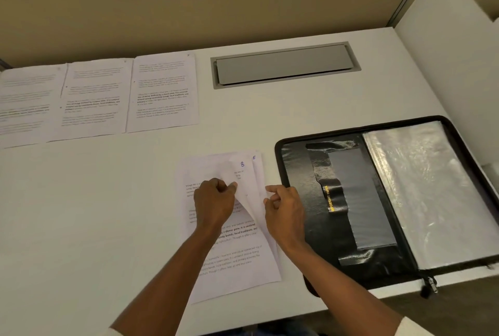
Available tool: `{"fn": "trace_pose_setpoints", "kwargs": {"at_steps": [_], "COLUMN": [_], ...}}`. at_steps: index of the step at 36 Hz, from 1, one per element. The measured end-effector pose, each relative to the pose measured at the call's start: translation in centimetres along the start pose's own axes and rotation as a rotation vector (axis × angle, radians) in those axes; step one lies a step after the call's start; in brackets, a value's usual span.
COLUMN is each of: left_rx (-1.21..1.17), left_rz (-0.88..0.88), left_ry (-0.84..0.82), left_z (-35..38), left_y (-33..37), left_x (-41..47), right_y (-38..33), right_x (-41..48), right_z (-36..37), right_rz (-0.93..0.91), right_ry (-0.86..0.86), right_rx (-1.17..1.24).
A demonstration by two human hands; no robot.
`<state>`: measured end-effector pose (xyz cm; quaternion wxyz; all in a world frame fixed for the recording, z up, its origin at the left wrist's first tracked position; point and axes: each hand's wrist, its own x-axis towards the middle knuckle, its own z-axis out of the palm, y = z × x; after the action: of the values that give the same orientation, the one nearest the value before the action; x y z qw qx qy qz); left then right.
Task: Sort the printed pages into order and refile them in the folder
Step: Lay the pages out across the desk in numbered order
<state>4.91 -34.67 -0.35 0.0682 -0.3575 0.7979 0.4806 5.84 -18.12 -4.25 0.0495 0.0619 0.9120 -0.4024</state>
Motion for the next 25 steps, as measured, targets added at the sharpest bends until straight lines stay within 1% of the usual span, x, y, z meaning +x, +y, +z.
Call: {"fn": "trace_pose_setpoints", "kwargs": {"at_steps": [7, 13, 18, 23, 25], "left_rx": [-0.041, -0.059, -0.074, -0.017, 0.024], "left_rz": [0.046, 0.030, 0.045, 0.131, 0.137], "left_ry": [0.015, 0.004, -0.007, 0.012, 0.020], "left_z": [0.3, 0.7, 0.5, 0.7, 1.0], "left_y": [-0.8, -1.9, -1.6, -1.2, -1.1], "left_x": [0.0, 0.6, 0.4, 0.3, 0.5], "right_y": [0.3, 0.4, 0.3, -0.4, -0.7], "right_x": [-0.5, -0.8, -0.8, -1.1, -1.4], "right_z": [-0.2, 0.1, -0.1, -0.1, -0.1], "right_rz": [0.013, -0.017, -0.034, -0.052, -0.059], "right_ry": [-0.017, -0.028, -0.047, -0.025, 0.001], "right_rx": [0.016, -0.065, -0.059, -0.013, 0.003]}}
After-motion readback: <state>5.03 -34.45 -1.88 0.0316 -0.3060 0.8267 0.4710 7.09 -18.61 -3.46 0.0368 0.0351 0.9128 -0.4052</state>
